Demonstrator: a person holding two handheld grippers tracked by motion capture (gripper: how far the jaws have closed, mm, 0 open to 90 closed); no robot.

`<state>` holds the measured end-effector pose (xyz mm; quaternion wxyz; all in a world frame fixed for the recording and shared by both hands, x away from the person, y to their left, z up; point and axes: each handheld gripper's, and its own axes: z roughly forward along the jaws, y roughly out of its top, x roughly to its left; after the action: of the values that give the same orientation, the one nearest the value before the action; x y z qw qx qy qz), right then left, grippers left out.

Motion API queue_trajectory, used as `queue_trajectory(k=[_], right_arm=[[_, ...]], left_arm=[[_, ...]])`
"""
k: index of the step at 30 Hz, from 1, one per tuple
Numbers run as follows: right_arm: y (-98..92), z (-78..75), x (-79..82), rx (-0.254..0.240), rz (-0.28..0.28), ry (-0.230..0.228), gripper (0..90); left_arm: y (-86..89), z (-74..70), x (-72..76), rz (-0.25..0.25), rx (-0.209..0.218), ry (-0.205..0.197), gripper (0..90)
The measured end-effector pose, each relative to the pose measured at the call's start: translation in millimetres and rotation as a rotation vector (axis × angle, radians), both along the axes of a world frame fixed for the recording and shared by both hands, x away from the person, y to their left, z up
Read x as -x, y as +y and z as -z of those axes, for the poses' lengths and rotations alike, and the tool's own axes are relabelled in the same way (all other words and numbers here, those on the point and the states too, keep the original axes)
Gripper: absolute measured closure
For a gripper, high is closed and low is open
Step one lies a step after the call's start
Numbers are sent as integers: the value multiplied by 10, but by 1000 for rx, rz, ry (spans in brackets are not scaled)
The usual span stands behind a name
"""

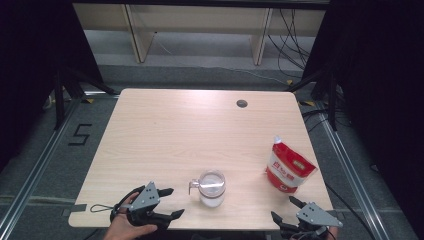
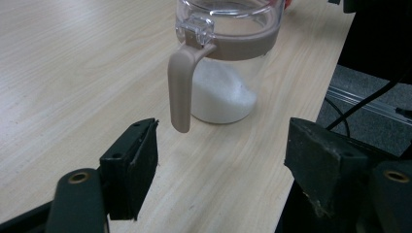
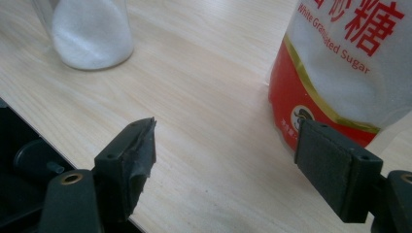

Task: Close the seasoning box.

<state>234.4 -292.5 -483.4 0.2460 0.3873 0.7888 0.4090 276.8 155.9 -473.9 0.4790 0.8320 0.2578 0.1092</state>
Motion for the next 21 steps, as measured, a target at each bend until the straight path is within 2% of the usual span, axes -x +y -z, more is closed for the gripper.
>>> queue_trajectory(k=[1, 2, 3, 4, 6, 8, 9, 10, 11, 12, 13, 14, 16, 17, 19, 20, 21], right_arm=[[1, 2, -2, 1, 0, -2, 235], [-7, 7, -16, 10, -5, -27, 232], [-2, 10, -14, 5, -2, -25, 226], [7, 8, -3, -4, 8, -6, 223], [12, 2, 5, -4, 2, 6, 213], [23, 3, 13, -12, 10, 14, 195], [15, 3, 3, 3, 0, 4, 192], [2, 11, -15, 5, -4, -21, 191], [2, 11, -15, 5, -4, -21, 191], [12, 8, 4, -11, 13, 9, 186], [2, 5, 0, 3, 19, -8, 179], [7, 7, 3, -4, 19, 8, 178], [11, 12, 2, -3, 18, 16, 181], [11, 12, 2, -3, 18, 16, 181], [11, 12, -1, 3, 12, 10, 188], [0, 7, -9, 16, 11, -20, 188], [0, 7, -9, 16, 11, -20, 188]], left_arm=[[1, 8, 7, 5, 6, 6, 274], [5, 19, 17, 7, 2, 1, 274], [23, 22, 13, 17, -29, -8, 273], [8, 35, 31, 14, -3, 2, 272], [14, 50, 45, 14, -21, -5, 266], [8, 73, 54, 18, -7, 0, 253], [16, 66, 63, 25, -23, 7, 250], [21, 74, 71, 27, -37, -10, 232], [21, 74, 71, 27, -37, -10, 227], [18, 84, 79, 35, -30, -4, 227], [19, 88, 84, 39, -32, 5, 221], [12, 99, 89, 33, -24, 0, 213], [27, 104, 95, 28, -56, -5, 181], [18, 113, 107, 21, -41, 0, 181], [28, 120, 111, 24, -56, 1, 170], [28, 132, 129, 12, -57, 3, 170], [28, 132, 129, 12, -57, 3, 170]])
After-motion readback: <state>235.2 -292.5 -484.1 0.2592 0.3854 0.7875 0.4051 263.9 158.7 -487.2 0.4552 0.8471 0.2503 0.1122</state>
